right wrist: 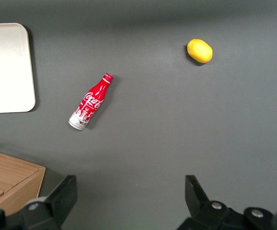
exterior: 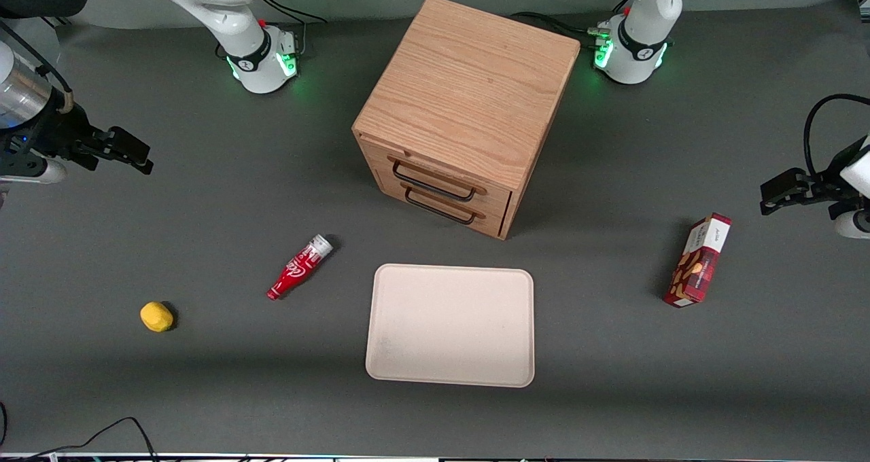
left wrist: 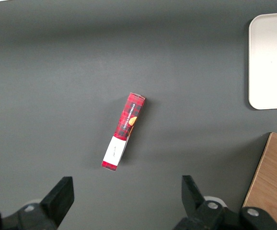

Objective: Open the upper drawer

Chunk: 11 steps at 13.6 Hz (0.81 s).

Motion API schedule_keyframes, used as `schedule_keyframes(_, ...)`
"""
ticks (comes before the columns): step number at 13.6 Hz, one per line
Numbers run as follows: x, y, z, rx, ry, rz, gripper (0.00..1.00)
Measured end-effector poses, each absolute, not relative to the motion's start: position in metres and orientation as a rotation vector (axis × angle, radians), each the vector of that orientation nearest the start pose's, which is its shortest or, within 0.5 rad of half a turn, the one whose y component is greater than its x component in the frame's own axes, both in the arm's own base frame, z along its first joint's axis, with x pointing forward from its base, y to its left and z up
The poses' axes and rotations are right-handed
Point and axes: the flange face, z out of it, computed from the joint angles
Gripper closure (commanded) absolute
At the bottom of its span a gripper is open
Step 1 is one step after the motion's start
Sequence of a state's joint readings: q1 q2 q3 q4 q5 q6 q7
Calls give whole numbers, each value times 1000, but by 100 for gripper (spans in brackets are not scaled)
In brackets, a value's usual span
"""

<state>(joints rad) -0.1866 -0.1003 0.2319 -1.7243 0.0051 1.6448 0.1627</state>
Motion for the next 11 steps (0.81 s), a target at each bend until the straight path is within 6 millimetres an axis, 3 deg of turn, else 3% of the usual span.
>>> schedule_keyframes(5, 532, 30, 609, -3150, 185, -31, 0)
schedule_keyframes(7, 544, 41, 617, -3141, 120, -60, 0)
schedule_keyframes(9, 558, 80, 627, -3123, -6, -51, 0)
schedule_keyframes(11, 570, 137, 626, -3084, -177, -13, 0)
